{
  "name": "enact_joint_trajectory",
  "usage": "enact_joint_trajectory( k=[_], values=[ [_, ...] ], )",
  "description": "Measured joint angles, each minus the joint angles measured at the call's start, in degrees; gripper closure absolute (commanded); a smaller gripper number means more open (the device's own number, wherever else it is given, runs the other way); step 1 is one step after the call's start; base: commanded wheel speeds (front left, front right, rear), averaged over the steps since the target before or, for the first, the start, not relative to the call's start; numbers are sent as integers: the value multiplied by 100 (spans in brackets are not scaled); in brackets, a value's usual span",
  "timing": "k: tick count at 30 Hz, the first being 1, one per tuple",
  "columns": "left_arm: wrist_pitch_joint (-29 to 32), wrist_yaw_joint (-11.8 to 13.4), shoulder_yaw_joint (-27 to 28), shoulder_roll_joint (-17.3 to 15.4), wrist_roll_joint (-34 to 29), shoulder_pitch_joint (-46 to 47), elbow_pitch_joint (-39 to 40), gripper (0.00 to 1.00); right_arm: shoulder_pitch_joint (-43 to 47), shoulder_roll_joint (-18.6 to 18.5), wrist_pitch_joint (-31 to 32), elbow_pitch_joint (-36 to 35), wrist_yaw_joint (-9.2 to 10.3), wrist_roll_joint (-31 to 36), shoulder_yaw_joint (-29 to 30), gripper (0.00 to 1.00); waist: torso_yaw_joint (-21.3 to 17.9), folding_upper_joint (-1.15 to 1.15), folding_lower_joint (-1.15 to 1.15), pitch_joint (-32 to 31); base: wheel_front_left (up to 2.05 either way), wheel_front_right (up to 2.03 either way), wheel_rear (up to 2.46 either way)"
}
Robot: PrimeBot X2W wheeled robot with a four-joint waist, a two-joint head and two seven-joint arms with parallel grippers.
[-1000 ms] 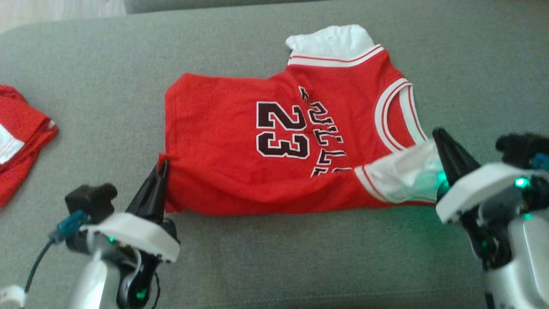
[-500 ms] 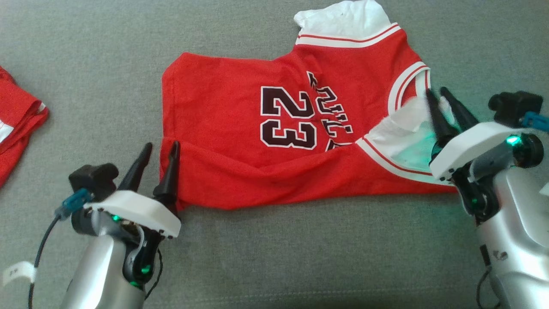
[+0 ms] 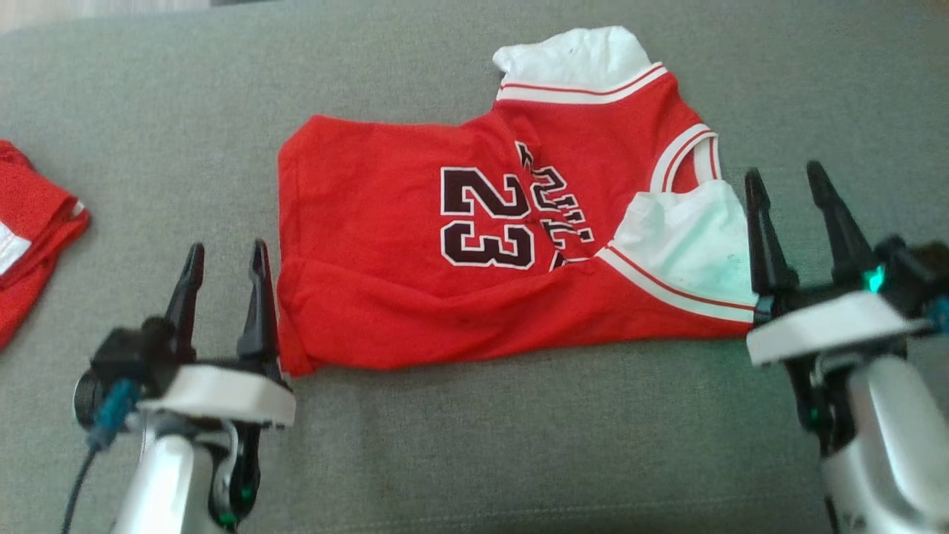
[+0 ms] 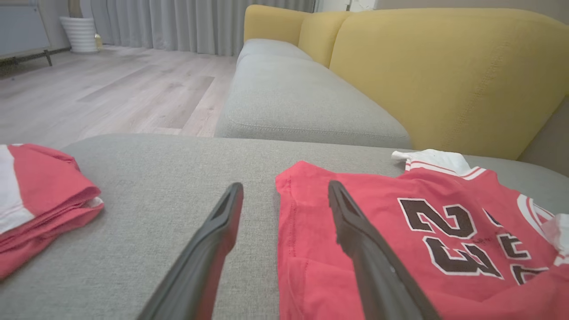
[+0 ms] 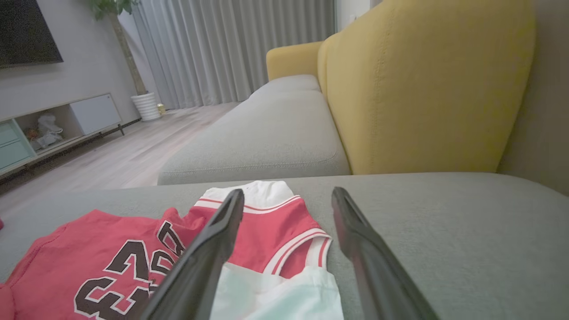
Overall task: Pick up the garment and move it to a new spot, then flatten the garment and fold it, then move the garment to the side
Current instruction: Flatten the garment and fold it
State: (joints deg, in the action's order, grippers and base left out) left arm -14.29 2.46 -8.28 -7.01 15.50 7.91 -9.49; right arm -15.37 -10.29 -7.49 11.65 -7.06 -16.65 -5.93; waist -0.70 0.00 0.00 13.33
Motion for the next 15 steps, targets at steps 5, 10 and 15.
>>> enact_joint_trajectory(
  k=[5, 10, 15],
  values=[
    [-1, 16, -15, 4, -342, -486, 352, 0, 841, 267, 103, -609, 0, 305, 165, 0, -17, 0, 0, -205, 0, 0, 0],
    [-1, 18, -25, 27, -441, -871, 374, 0, 1500, 436, 356, -938, 0, 469, 310, 0, -25, 0, 0, -394, 0, 0, 0],
    [-1, 5, -31, 43, -495, -1042, 287, 0, 1828, 557, 503, -1099, 0, 500, 327, 0, 4, 0, 0, -586, 0, 0, 0]
  ],
)
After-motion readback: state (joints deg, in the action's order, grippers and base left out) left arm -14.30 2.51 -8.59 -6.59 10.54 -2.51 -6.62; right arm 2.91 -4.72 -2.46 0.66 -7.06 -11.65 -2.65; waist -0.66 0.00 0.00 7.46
